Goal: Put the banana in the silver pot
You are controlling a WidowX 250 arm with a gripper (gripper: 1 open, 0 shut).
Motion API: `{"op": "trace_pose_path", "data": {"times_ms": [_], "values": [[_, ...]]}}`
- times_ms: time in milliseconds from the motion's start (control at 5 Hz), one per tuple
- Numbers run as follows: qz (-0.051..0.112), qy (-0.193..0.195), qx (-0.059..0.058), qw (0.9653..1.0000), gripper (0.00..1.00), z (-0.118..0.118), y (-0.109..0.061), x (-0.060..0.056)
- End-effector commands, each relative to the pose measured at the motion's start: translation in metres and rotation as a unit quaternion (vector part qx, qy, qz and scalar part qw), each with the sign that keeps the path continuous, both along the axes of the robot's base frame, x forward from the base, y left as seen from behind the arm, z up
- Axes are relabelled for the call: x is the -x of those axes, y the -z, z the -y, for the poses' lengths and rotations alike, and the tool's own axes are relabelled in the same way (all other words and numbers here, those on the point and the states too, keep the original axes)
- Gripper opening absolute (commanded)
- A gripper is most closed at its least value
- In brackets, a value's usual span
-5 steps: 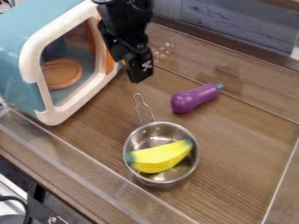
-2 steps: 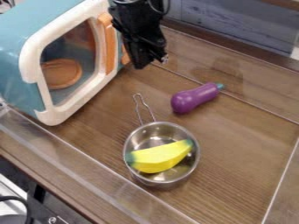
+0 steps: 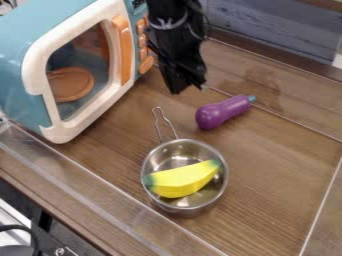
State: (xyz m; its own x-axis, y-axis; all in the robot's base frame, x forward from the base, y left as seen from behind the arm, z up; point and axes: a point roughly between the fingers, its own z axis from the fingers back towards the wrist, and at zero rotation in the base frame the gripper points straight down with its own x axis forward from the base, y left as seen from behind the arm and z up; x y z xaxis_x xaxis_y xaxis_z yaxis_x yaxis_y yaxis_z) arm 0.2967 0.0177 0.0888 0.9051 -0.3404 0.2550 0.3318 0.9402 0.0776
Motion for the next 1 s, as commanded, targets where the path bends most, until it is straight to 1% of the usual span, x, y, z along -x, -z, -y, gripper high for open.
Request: {"op": "trace_pose_path", "data": {"times_ms": [0, 200, 600, 800], "values": [[0.014, -0.003, -0.003, 0.9999, 0.00, -0.001, -0.008, -0.003], [0.009, -0.012, -0.003, 0.9999, 0.00, -0.004, -0.005, -0.002], [0.000, -0.049, -0.004, 0.9988, 0.00, -0.030, -0.005, -0.001], [-0.002, -0.040, -0.004, 0.9992, 0.00, -0.025, 0.002, 0.000]]}}
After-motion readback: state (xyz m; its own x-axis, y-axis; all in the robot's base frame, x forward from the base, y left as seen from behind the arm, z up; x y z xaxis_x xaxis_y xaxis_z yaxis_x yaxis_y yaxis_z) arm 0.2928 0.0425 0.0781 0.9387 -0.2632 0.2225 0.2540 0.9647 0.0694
